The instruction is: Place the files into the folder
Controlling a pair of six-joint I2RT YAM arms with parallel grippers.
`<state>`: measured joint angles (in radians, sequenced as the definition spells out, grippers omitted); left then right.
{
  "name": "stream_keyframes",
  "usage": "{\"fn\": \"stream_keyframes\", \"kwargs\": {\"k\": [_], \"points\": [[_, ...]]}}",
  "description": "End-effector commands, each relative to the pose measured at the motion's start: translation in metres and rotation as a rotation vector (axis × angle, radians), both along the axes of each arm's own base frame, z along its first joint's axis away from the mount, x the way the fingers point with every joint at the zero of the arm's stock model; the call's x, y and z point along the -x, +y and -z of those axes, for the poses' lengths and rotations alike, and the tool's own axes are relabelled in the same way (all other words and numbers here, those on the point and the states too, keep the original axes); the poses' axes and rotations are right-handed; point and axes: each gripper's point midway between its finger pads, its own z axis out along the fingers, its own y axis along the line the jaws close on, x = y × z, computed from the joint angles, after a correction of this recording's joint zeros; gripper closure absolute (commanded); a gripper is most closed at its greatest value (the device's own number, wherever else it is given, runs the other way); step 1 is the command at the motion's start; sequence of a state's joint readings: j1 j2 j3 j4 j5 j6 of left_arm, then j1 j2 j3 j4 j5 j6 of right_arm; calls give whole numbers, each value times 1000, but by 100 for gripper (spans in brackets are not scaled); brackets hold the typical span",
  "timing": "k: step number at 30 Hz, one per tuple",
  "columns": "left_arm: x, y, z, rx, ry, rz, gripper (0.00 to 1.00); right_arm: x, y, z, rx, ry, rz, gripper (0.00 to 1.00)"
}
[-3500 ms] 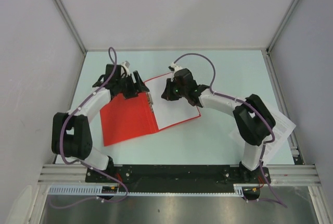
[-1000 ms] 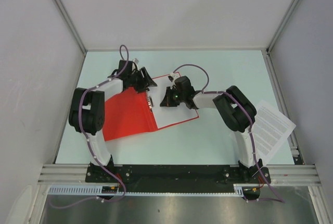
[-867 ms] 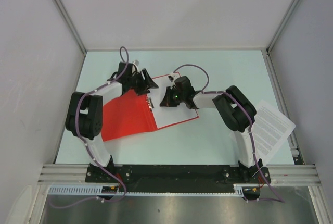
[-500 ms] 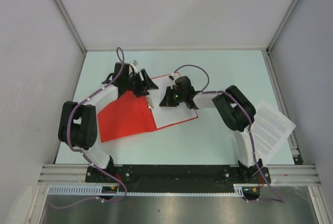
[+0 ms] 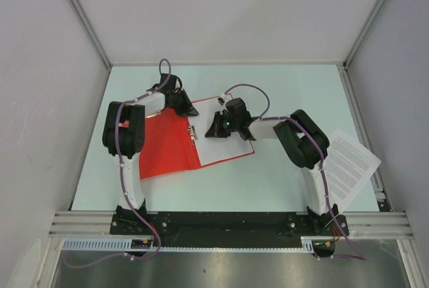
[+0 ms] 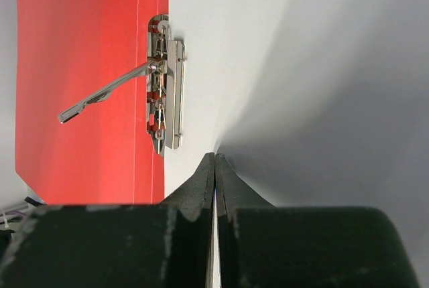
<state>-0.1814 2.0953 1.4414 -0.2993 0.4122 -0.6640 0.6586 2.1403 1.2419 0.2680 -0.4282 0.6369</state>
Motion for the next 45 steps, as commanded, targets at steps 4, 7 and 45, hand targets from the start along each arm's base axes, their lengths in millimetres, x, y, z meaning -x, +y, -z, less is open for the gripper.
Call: {"fn": "stream_keyframes", "kwargs": {"k": [4,7,45], "points": [[-9,3,16,-153,-12,-17,92,19,-19,47,101,106,-6,100],[-2,11,30,-182,8,-50,97,13,-27,49,97,112,-1,100],[58,17,70,-121,101,-269,100,11,63,-80,-412,539,263,55]]}}
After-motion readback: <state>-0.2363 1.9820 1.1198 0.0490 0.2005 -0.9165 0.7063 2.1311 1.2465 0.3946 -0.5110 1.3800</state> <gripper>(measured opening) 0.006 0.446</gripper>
